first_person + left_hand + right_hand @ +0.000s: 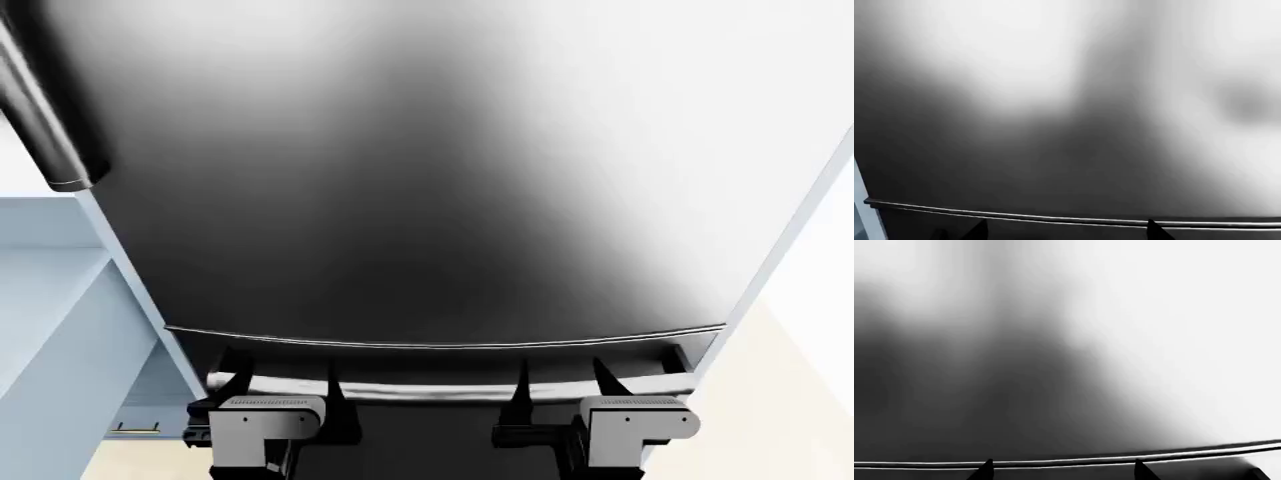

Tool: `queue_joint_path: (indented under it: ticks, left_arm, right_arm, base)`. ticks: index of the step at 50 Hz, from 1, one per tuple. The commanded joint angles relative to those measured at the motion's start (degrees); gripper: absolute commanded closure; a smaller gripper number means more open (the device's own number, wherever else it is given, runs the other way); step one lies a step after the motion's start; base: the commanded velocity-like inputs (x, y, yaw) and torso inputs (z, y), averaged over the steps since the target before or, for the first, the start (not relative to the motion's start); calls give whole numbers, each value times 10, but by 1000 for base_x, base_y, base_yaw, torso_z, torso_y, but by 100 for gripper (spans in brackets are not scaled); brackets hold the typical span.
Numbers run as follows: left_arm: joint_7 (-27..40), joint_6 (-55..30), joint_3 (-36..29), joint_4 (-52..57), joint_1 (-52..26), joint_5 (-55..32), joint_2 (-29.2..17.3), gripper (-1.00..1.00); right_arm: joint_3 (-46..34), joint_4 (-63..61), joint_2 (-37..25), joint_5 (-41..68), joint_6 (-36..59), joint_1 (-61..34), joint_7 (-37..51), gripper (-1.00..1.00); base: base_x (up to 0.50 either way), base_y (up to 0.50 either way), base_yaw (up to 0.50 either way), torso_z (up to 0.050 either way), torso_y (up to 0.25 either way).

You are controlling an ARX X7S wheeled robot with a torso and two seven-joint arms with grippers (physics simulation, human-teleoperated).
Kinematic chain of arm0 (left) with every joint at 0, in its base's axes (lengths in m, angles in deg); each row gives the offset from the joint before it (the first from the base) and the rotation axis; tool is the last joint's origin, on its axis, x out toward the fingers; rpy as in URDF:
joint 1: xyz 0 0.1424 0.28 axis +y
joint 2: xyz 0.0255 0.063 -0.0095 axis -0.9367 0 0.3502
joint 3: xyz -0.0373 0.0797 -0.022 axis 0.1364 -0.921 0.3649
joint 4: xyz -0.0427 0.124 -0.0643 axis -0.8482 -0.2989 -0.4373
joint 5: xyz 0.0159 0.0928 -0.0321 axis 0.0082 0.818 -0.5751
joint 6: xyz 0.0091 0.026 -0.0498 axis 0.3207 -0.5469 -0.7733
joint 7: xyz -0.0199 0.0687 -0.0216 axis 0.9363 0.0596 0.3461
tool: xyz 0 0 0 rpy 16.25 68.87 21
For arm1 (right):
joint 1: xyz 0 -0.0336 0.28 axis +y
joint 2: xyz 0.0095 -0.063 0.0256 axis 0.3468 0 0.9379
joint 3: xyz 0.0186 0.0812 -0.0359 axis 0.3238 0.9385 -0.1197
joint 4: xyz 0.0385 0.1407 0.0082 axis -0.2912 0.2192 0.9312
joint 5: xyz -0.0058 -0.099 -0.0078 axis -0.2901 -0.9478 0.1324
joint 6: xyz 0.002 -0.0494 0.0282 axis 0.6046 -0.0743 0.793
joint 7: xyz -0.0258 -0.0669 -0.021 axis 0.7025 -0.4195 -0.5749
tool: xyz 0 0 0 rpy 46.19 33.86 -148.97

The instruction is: Place the bar in the bowl and close the drawer.

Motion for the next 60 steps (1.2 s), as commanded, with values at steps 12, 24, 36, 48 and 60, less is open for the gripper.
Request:
queue_joint_path:
  ticks: [12,24,36,48,60]
  left_arm:
    - [42,-139,-31,131,9,-37,-25,-100]
    - [65,-410,-78,413,-51,-4,-63,-100]
    - [32,-668,-44,505,-224,-67,-47,-100]
    - [18,-858,-19,567,-384,-95,-62,-100]
    - [293,-900,66,533,-495,-500,-164,-100]
  right_arm:
    - [-34,-132,-32,19,111,14,35,-100]
    - [-26,-420,-67,49,386,-36,41,-100]
    - [-14,-557,-96,85,624,-161,31,-100]
    - [74,-590,-178,405,801,-351,214,-100]
    - [122,-594,-199,529,898,-458,273,-100]
  base:
    - [0,0,0,0,0]
    - [0,0,0,27,0]
    - [0,0,0,50,0]
    - [0,0,0,50,0]
    - [0,0,0,50,0]
